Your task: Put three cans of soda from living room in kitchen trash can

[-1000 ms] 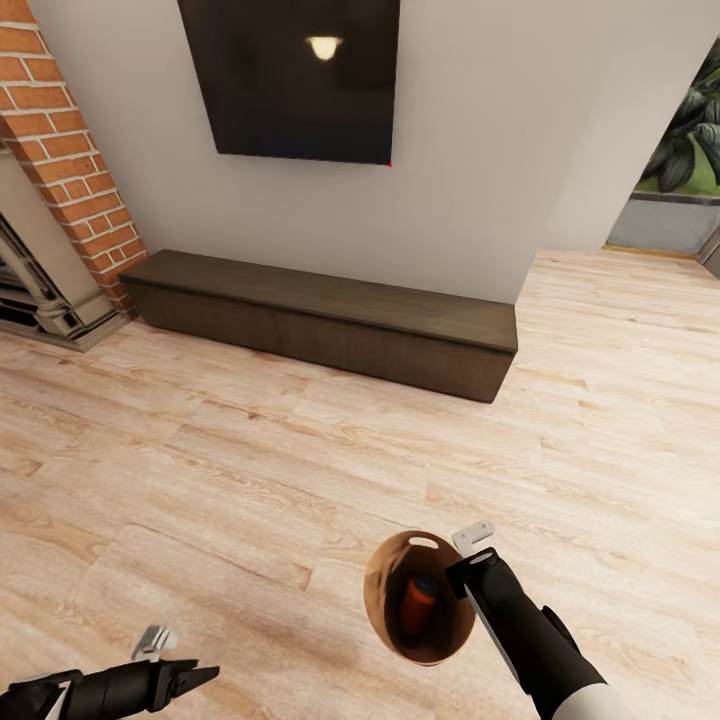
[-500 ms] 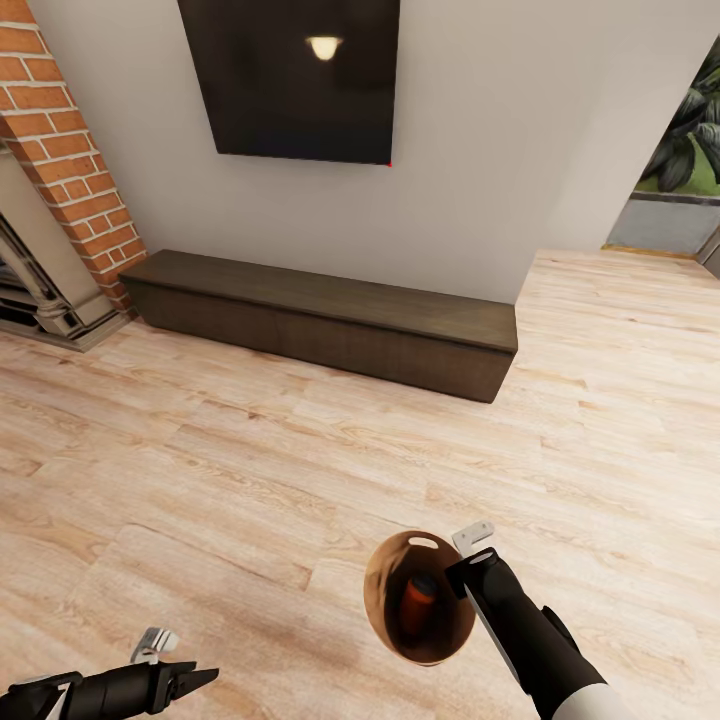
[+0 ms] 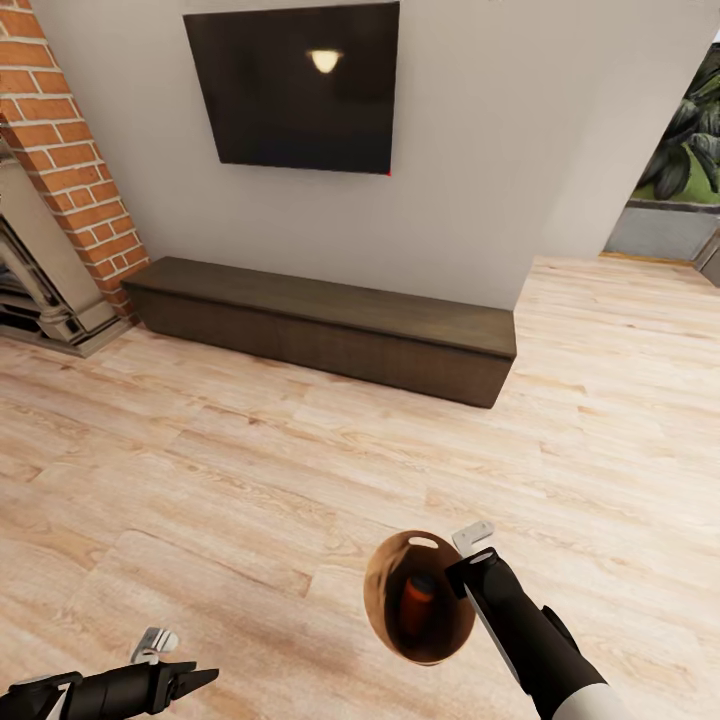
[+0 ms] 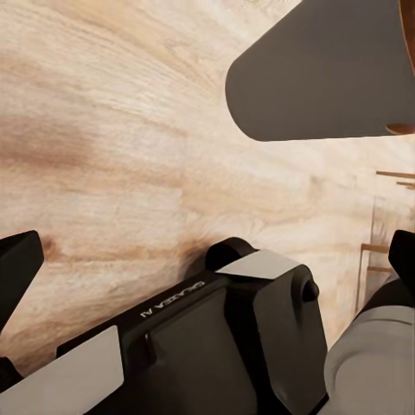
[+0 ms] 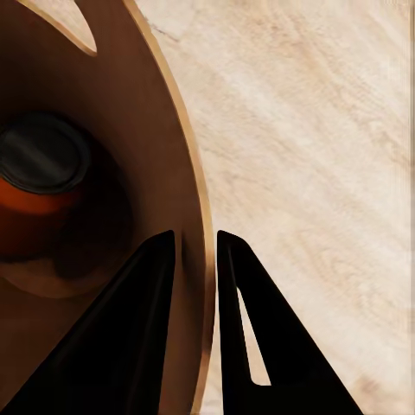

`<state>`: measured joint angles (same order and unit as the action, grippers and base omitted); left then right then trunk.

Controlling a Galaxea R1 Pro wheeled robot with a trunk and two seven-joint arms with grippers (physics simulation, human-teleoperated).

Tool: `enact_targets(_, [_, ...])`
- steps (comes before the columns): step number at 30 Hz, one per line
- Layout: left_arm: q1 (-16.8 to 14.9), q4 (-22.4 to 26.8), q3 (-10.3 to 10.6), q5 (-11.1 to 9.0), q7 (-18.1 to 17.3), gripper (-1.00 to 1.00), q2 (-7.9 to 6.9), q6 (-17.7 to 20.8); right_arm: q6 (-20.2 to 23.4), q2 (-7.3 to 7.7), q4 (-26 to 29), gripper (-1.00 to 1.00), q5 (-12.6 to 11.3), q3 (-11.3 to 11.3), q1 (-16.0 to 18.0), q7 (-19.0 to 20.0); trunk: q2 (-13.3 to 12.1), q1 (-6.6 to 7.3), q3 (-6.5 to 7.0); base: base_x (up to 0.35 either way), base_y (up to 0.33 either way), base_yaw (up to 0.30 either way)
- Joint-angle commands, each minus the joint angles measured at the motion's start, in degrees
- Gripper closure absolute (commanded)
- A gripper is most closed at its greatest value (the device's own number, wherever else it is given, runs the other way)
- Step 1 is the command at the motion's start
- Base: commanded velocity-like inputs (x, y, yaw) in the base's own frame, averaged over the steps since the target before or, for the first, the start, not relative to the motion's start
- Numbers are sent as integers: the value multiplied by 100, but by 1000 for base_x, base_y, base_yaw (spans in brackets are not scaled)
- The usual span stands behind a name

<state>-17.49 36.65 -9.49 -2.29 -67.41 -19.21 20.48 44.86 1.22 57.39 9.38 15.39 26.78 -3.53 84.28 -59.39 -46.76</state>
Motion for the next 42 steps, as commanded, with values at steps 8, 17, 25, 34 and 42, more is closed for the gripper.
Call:
enact_targets(8, [0,0,3,0,0,-100,2,0,-3,1,79,100,-50,-13,2,36,0,0,75,0,0,0])
enact_targets(17, [0,0,6,0,0,-100,4,0,-3,10,207,100,-56,-47,2,43,0,0,159,0,0,0])
enact_targets(25, [0,0,8,0,0,-100,5,0,-3,24,249,100,-58,-59,2,45,0,0,234,0,0,0])
enact_targets(34, [1,0,8,0,0,-100,4,0,-3,36,255,100,-59,-62,2,46,0,0,318,0,0,0])
enact_targets(42, [0,0,7,0,0,-100,2,2,-3,41,255,100,-59,-62,2,46,0,0,392,0,0,0])
